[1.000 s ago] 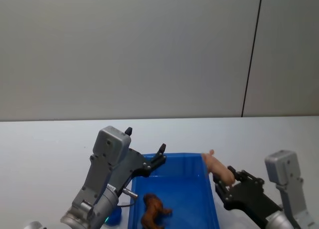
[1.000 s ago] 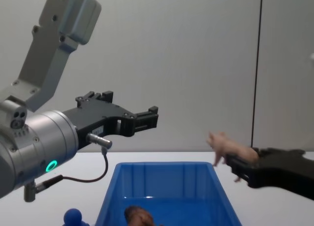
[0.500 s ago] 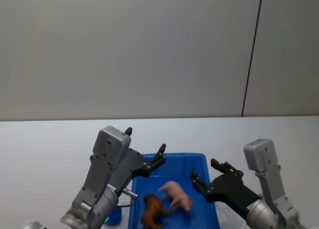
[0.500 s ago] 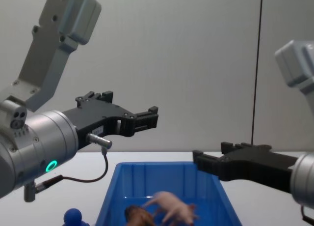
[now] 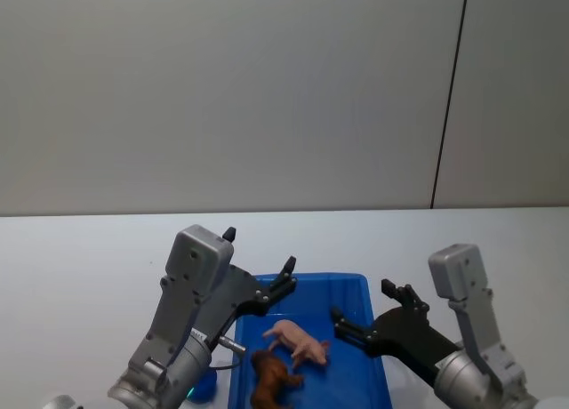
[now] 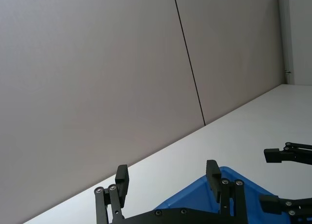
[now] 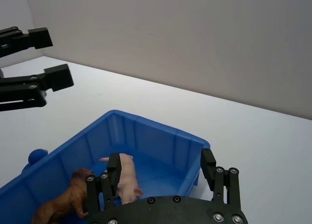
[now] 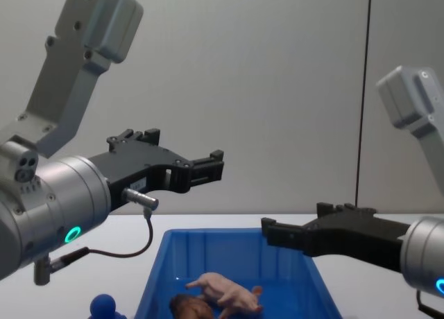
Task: Pick up the two dolls from the table and place them into the box.
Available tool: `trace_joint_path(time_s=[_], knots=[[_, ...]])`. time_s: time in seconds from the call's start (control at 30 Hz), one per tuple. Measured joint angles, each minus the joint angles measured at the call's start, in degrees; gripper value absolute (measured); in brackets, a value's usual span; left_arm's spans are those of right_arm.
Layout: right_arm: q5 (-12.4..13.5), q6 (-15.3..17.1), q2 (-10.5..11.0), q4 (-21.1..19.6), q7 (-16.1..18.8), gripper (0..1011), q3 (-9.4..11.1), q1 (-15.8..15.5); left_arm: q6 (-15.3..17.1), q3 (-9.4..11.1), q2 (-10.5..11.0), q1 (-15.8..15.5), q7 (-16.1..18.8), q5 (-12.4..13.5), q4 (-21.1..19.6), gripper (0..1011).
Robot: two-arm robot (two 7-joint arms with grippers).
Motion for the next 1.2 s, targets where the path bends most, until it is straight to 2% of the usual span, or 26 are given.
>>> trace_joint_path(time_s=[0.37,0.67,0.97,1.2], knots=[[1.8,-0.6,1.6,-2.6,-3.7,1001,1.1,-2.4,0.0,0.0,0.0,0.0,0.0,0.0,0.0,1001],[3.9,-1.4,3.9,-6.3,-8.1,1001,2.7,-5.9,0.0,0.0,0.0,0.0,0.0,0.0,0.0,1001],[5.0,-1.9,5.1,-8.2,-10.2,1001,3.5,-7.7,0.1,0.0,0.0,0.0,0.0,0.0,0.0,1001],[5.4,-2.1,5.6,-9.0,-11.2,1001,3.8,-8.6,1.3,-0.3,0.4,0.4,0.0,-0.6,-0.5,1001]])
